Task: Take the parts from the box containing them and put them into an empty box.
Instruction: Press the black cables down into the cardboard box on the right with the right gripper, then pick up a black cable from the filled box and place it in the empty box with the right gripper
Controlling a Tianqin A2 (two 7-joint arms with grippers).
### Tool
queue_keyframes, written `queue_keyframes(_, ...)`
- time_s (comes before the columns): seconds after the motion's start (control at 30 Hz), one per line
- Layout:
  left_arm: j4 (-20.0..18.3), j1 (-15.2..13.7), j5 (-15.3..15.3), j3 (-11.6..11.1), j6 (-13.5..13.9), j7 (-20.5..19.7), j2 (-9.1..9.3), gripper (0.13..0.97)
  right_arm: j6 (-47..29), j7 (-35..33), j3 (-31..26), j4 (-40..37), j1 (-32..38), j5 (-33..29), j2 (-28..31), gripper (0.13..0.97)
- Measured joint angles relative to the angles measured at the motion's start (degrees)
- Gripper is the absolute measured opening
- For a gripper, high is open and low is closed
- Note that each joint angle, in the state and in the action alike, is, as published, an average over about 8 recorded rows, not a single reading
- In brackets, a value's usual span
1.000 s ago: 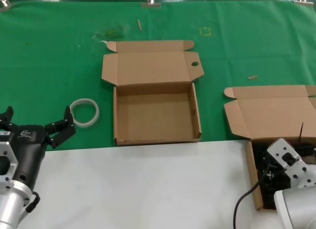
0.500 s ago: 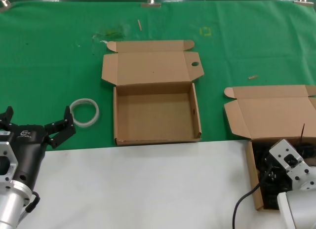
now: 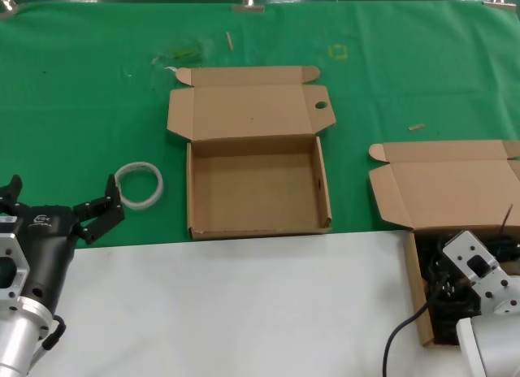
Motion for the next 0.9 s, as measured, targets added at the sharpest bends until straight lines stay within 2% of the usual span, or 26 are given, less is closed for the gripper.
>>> queue_keyframes(0.3,0.00,0.00,0.00,0.00,0.00,0.00,0.00,0.966,0.45,0.41,-0.69,0.45,0.26,-0.18,0.00,0.232)
queue_keyframes(0.47,0.00,0.00,0.00,0.00,0.00,0.00,0.00,0.966,1.79,0.37,-1.48,2.90,0.32,-0.79,-0.01,0.228)
queue_keyframes(0.67,0.00,0.00,0.00,0.00,0.00,0.00,0.00,0.966,4.77,0.26,-3.08,9.35,0.32,-2.21,-0.03,0.205)
queue_keyframes(0.9,0.00,0.00,0.00,0.00,0.00,0.00,0.00,0.966,5.55,2.20,-7.13,14.16,1.46,-2.73,-0.03,0.202)
